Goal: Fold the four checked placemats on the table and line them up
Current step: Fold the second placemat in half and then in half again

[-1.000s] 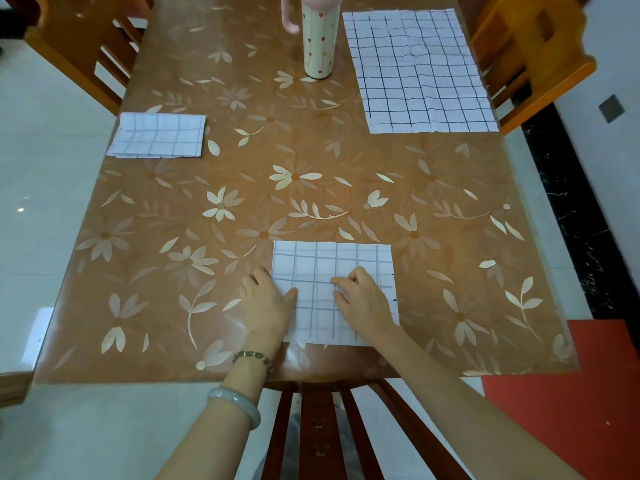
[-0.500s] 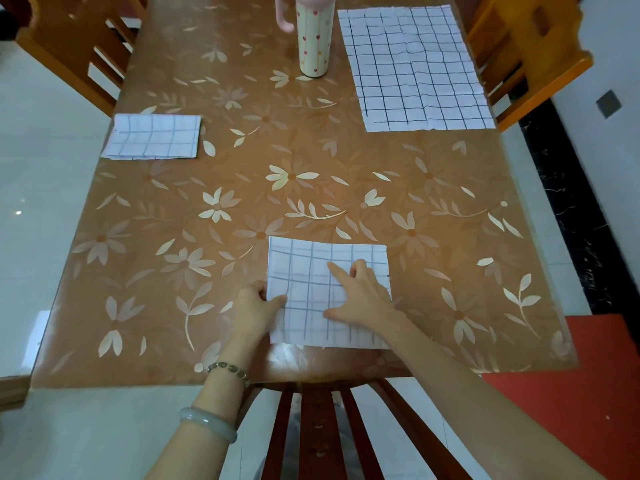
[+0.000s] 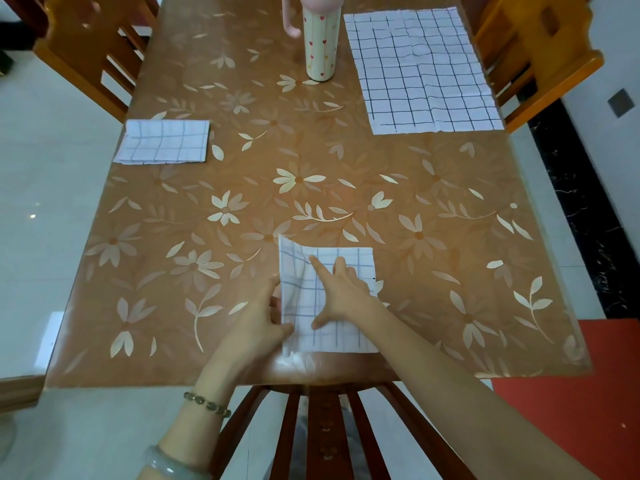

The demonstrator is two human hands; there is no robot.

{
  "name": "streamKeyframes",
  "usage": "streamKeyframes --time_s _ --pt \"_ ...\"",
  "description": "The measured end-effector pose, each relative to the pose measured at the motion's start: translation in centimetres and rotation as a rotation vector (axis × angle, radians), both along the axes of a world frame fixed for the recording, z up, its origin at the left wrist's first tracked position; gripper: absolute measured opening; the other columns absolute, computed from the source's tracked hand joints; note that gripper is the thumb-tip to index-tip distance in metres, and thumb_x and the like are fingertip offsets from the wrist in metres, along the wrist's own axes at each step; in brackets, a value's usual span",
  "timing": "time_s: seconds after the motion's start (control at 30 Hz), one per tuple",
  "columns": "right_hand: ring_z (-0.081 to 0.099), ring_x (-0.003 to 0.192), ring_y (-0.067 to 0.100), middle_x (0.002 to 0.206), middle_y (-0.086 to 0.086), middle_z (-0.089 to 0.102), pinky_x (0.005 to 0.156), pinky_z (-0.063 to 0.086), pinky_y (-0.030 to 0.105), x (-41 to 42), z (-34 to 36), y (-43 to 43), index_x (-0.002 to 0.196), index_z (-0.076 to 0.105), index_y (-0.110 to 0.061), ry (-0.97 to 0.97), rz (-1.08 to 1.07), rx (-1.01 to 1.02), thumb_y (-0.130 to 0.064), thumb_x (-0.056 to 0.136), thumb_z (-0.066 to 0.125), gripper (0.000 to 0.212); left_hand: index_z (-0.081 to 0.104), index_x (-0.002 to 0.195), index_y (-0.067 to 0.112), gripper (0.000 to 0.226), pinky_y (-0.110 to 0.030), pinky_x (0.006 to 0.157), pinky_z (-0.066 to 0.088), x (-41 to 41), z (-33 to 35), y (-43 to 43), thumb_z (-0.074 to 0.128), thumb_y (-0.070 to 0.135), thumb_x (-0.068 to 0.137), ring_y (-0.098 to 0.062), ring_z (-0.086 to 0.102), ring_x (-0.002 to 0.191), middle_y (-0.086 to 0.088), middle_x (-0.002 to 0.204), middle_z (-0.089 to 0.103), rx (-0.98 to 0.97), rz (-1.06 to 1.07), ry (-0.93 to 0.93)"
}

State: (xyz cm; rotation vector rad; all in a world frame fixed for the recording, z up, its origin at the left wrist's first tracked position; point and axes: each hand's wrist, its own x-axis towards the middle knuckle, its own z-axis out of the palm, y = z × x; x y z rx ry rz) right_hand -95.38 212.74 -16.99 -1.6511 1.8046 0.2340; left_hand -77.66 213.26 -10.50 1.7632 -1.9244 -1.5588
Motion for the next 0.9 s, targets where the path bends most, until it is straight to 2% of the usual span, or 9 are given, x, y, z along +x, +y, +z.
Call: streamKeyframes --time_s 0.13,0.23,0.33,0.43,0.47,0.53,0.67,0.77,0.9 --pt "0.031 0.124 0.033 0.137 0.015 0.020 0.089 0.045 0.047 -0.2 -0.2 -0.2 0.148 -0.008 -0.037 -0.003 -0.004 0.005 -0.049 0.057 0.084 0.130 0.039 0.133 0.040 0.069 -0.024 0.063 0.053 -2.6 1.3 1.0 0.064 0.004 0.080 -0.022 0.063 0.079 -0.004 0.095 0.058 -0.042 0.015 0.075" --pt "0.041 0.109 0.025 0.124 0.008 0.027 0.088 0.047 0.042 -1.3 -0.1 0.1 0.150 -0.001 -0.034 -0.189 -0.096 -0.042 -0.032 0.067 0.078 0.115 0.042 0.138 0.030 0.065 -0.027 0.060 0.052 -4.8 0.7 1.4 0.061 0.005 0.081 -0.019 0.060 0.069 -0.003 0.094 0.055 -0.094 0.032 0.110" --pt "0.053 0.091 0.018 0.129 0.004 0.034 0.085 0.049 0.030 -3.4 0.4 0.9 0.148 0.027 -0.025 -0.573 -0.474 -0.081 -0.014 0.081 0.066 0.078 0.038 0.144 0.024 0.065 -0.016 0.058 0.040 -7.0 -0.3 2.0 0.058 0.009 0.084 -0.008 0.053 0.066 -0.001 0.102 0.051 -0.131 -0.004 0.075" --pt "0.059 0.086 0.015 0.109 0.002 0.061 0.076 0.050 0.027 -5.8 0.5 2.1 0.111 0.064 -0.023 -0.800 -0.889 -0.226 -0.015 0.089 0.060 0.024 0.041 0.138 0.018 0.055 -0.019 0.068 0.039 -9.3 -0.6 2.7 0.056 0.010 0.086 -0.015 0.050 0.080 0.001 0.104 0.045 -0.183 -0.076 0.030" --pt "0.059 0.083 0.015 0.095 -0.001 0.065 0.073 0.048 0.026 -6.5 0.3 2.4 0.097 0.067 -0.025 -0.791 -0.968 -0.279 -0.018 0.090 0.059 0.013 0.044 0.131 0.016 0.046 -0.022 0.069 0.038 -10.0 -0.7 2.9 0.055 0.010 0.087 -0.018 0.050 0.083 0.000 0.104 0.043 -0.197 -0.102 0.016" --pt "0.060 0.079 0.016 0.079 -0.003 0.067 0.073 0.047 0.030 -7.3 0.2 2.8 0.081 0.069 -0.022 -0.752 -1.059 -0.323 -0.025 0.091 0.057 0.016 0.046 0.120 0.013 0.032 -0.025 0.070 0.038 -11.4 -1.0 3.3 0.052 0.011 0.088 -0.024 0.052 0.089 0.001 0.103 0.041 -0.216 -0.139 -0.022" --pt "0.069 0.084 0.016 0.088 0.002 0.074 0.079 0.053 0.031 -7.6 0.3 3.0 0.087 0.073 -0.016 -0.821 -1.201 -0.257 -0.045 0.091 0.053 0.035 0.044 0.123 0.007 0.031 -0.029 0.071 0.038 -13.5 -2.6 4.3 0.047 0.010 0.092 -0.029 0.054 0.092 -0.002 0.102 0.037 -0.233 -0.218 -0.066" --pt "0.069 0.076 0.017 0.080 0.003 0.073 0.075 0.055 0.033 -7.7 0.1 2.9 0.079 0.071 -0.014 -0.815 -1.292 -0.280 -0.038 0.089 0.059 0.028 0.043 0.123 0.007 0.033 -0.026 0.066 0.034 -13.9 -4.2 4.7 0.046 0.006 0.090 -0.027 0.053 0.086 -0.006 0.105 0.041 -0.264 -0.266 -0.122" --pt "0.059 0.071 0.017 0.068 -0.001 0.063 0.077 0.051 0.037 -7.6 -1.0 2.8 0.069 0.064 -0.014 -0.588 -1.198 -0.352 -0.015 0.082 0.066 0.012 0.044 0.121 0.008 0.030 -0.024 0.066 0.034 -13.9 -5.3 5.0 0.050 0.015 0.093 -0.026 0.056 0.089 -0.004 0.102 0.039 -0.242 -0.284 -0.163"
